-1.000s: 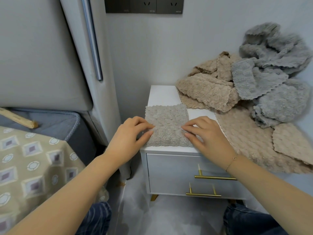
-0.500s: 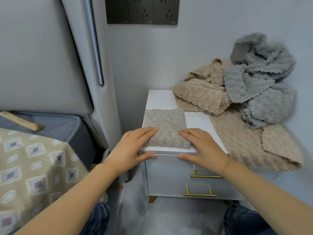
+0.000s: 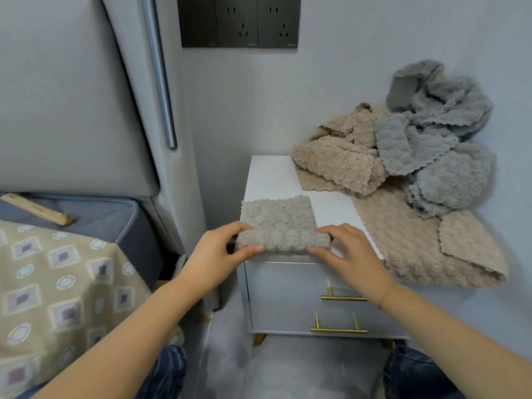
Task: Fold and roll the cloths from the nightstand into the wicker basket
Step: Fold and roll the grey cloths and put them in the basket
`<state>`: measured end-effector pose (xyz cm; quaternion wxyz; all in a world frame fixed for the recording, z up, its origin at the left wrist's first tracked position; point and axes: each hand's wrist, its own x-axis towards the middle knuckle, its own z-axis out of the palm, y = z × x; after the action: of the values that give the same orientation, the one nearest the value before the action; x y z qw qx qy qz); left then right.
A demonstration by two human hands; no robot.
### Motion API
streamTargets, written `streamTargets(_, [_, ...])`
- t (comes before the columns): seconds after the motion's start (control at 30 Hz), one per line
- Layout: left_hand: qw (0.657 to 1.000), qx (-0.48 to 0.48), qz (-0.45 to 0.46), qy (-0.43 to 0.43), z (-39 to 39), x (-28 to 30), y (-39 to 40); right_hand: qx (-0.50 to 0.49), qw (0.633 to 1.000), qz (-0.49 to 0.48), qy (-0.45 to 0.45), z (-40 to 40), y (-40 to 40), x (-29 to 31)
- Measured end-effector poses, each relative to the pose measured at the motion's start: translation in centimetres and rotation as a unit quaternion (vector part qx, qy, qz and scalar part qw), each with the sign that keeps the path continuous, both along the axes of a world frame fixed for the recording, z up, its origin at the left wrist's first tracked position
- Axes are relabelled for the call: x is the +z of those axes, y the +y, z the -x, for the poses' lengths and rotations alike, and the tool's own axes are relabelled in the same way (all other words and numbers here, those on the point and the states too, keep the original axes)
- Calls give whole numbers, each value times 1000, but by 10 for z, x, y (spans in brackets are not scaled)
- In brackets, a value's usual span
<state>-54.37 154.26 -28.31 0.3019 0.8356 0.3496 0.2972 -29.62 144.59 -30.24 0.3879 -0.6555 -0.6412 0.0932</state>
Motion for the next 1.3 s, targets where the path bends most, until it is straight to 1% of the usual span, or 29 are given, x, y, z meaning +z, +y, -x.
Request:
streamTargets(0.07, [998, 18, 63, -19, -4, 1, 2, 6, 999, 25, 46, 1, 5, 6])
streamTargets(0.13, [992, 28, 117, -32, -8, 2, 6, 15, 997, 38, 71, 0, 10, 9])
streamTargets(0.2, [980, 34, 185, -58, -10, 1, 13, -11, 996, 40, 78, 0, 17, 12])
streamTargets(0.27, [963, 49, 252, -78, -10, -2, 24, -47, 995, 65, 64, -3, 26, 14])
streamTargets(0.3, [957, 62, 271, -78, -10, -3, 28, -63, 993, 82, 61, -4, 29, 16])
streamTargets(0.43, [949, 123, 285, -53, -16, -3, 34, -104, 987, 107, 66, -2, 41, 20])
streamTargets(0.5, [946, 154, 281, -41, -20, -2, 34, -126, 984, 116, 46, 1, 45, 22])
streamTargets(0.57, [948, 183, 259, -23, -24, 0, 33, -155, 980, 125, -13, 2, 50, 22])
streamTargets(0.6, [954, 192, 230, -11, -25, -1, 35, -168, 978, 112, -42, 1, 53, 21])
streamTargets(0.67, [971, 207, 122, 3, -26, -3, 37, -177, 981, 44, -62, -2, 57, 18])
streamTargets(0.73, [978, 210, 11, -11, -27, -3, 38, -121, 990, -42, -52, -2, 61, 16])
streamTargets(0.77, [980, 196, -39, -19, -27, -2, 39, -80, 992, -74, -64, -2, 63, 15])
streamTargets(0.83, [980, 135, -145, -14, -27, 5, 39, -17, 985, -117, -124, 0, 65, 14])
streamTargets(0.9, [974, 44, -220, 15, -25, 8, 41, 18, 976, -133, -173, 1, 64, 11])
streamTargets(0.93, [969, 7, -243, 42, -24, 7, 42, 27, 974, -132, -182, 0, 63, 10])
streamTargets(1.0, [963, -33, -249, 99, -21, -1, 44, 37, 977, -106, -179, -3, 59, 11])
streamTargets(1.07, [968, -48, -210, 131, -17, -11, 45, 49, 983, -39, -173, -6, 53, 13])
streamTargets(1.13, [975, -53, -165, 136, -15, -17, 44, 58, 982, 16, -177, -6, 47, 14])
streamTargets(1.2, [981, -49, -136, 130, -15, -16, 43, 63, 981, 36, -179, -5, 44, 15])
streamTargets(1.3, [983, -46, -135, 119, -15, -16, 38, 68, 985, 45, -153, -5, 41, 14])
